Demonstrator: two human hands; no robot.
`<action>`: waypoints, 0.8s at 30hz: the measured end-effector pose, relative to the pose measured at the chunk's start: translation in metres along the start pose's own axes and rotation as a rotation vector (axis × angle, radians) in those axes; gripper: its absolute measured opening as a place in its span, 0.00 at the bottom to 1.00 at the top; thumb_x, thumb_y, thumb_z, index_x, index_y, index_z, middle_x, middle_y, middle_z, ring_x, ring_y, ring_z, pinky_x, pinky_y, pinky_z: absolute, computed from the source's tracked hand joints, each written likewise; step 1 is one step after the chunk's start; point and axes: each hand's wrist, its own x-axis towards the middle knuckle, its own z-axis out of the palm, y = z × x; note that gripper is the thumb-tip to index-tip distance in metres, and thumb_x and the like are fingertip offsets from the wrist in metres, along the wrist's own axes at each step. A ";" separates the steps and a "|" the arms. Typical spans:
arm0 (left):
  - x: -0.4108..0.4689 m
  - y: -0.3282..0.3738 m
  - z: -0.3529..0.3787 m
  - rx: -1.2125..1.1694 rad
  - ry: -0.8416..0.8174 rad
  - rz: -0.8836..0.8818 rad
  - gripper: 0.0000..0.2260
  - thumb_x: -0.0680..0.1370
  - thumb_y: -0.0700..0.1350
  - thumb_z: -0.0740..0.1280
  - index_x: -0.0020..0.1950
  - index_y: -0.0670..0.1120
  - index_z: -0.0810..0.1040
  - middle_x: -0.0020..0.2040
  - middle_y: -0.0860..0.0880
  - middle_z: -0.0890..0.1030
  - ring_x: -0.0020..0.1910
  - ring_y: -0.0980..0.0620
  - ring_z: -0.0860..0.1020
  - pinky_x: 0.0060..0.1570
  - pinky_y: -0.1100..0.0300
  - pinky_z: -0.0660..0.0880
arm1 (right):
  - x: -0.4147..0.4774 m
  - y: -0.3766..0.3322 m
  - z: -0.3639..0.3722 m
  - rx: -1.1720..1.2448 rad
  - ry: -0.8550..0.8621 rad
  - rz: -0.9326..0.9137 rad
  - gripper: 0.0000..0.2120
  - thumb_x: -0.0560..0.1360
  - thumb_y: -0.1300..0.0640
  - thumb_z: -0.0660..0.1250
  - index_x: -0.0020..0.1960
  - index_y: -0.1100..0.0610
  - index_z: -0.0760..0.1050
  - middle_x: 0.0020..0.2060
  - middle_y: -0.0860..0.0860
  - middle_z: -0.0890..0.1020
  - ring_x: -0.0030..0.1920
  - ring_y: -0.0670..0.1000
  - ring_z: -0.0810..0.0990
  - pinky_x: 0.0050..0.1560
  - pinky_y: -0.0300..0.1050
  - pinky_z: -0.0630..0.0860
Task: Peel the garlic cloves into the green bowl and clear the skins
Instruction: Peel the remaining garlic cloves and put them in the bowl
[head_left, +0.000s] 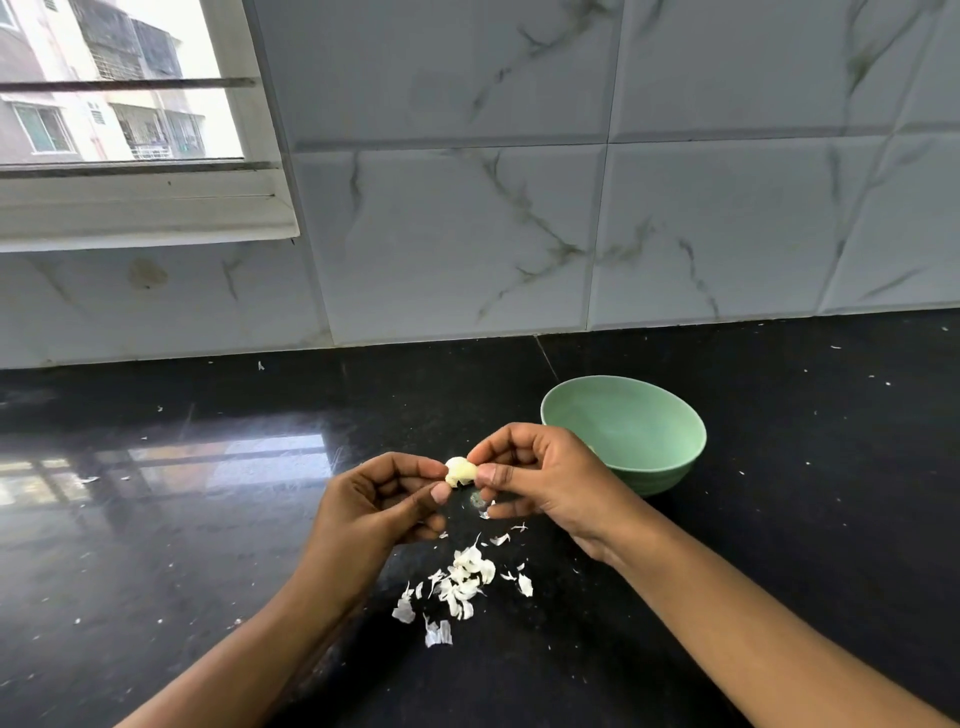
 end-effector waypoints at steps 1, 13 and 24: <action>0.000 0.000 0.000 0.025 -0.007 0.009 0.08 0.68 0.35 0.71 0.45 0.41 0.81 0.34 0.46 0.83 0.28 0.53 0.79 0.31 0.63 0.78 | 0.001 -0.001 -0.001 0.018 0.009 0.005 0.04 0.74 0.68 0.67 0.48 0.62 0.78 0.36 0.52 0.80 0.34 0.44 0.79 0.35 0.38 0.80; -0.005 0.015 -0.006 0.732 0.008 0.222 0.15 0.71 0.70 0.63 0.45 0.63 0.81 0.32 0.53 0.83 0.35 0.47 0.82 0.45 0.46 0.79 | -0.004 -0.029 -0.027 -0.186 0.063 -0.130 0.08 0.75 0.68 0.65 0.48 0.58 0.80 0.40 0.56 0.78 0.35 0.41 0.76 0.31 0.35 0.78; 0.073 0.014 0.096 0.273 -0.034 -0.070 0.15 0.77 0.41 0.68 0.64 0.46 0.75 0.55 0.50 0.80 0.48 0.61 0.77 0.48 0.67 0.71 | 0.004 -0.032 -0.106 -0.558 0.382 -0.069 0.05 0.73 0.67 0.70 0.46 0.59 0.81 0.34 0.50 0.79 0.34 0.43 0.77 0.32 0.39 0.79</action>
